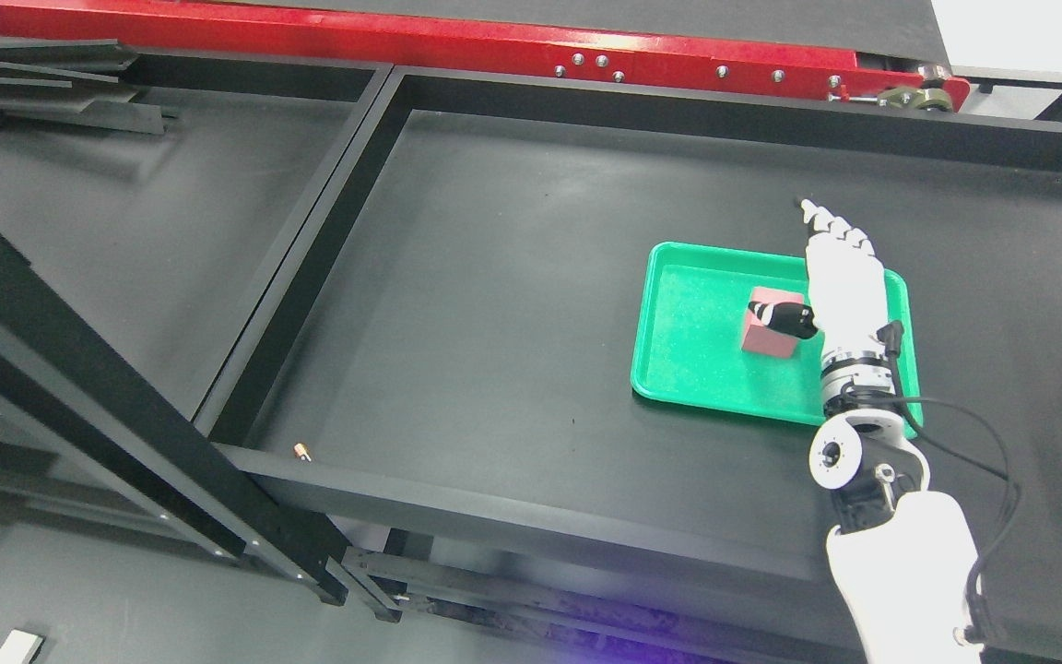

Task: Pick pink block from left shelf to tray
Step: 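Reach the right hand over the pink cube on the green tray, then close the right hand fingers around the pink cube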

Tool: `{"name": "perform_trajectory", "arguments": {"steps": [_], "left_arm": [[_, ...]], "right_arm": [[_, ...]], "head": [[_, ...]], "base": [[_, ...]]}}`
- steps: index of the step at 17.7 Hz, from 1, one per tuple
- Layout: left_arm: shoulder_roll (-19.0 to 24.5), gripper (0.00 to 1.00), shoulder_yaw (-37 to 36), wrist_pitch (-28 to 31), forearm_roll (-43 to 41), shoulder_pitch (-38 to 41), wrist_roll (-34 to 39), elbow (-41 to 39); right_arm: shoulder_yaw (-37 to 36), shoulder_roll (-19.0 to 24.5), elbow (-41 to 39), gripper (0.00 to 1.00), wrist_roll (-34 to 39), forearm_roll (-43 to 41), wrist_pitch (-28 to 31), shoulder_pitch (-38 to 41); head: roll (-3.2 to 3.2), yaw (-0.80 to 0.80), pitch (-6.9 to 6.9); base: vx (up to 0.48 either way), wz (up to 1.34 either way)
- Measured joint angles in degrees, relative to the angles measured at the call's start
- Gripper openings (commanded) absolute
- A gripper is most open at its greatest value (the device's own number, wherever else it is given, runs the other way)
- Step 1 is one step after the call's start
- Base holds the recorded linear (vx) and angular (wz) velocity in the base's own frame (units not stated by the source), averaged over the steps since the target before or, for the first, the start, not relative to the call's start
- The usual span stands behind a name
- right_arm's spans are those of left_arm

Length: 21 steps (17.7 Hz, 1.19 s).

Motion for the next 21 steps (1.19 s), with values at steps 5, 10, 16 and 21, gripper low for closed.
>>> {"name": "perform_trajectory", "arguments": {"steps": [5,10,16,21], "left_arm": [[0.00,1.00,0.00,-0.01,0.00,0.00,0.00,0.00],[0.00,1.00,0.00,-0.01,0.00,0.00,0.00,0.00],[0.00,1.00,-0.01,-0.01,0.00,0.00,0.00,0.00],[0.00,1.00,0.00,-0.02,0.00,0.00,0.00,0.00]], "right_arm": [[-0.21,0.01,2.05,0.97,5.01,-0.55,0.29,0.00],[-0.11,0.02,3.61,0.97,4.76,-0.42,0.32,0.00],[0.30,0.02,5.90,0.97,4.50,-0.11,0.42,0.00],[0.94,0.02,7.65,0.97,4.29,-0.04,0.50,0.00]], "head": [[0.00,0.00,0.00],[0.00,0.00,0.00],[0.00,0.00,0.00],[0.00,0.00,0.00]], "base": [[0.069,-0.04],[0.066,-0.04],[0.046,-0.02],[0.021,0.00]]}}
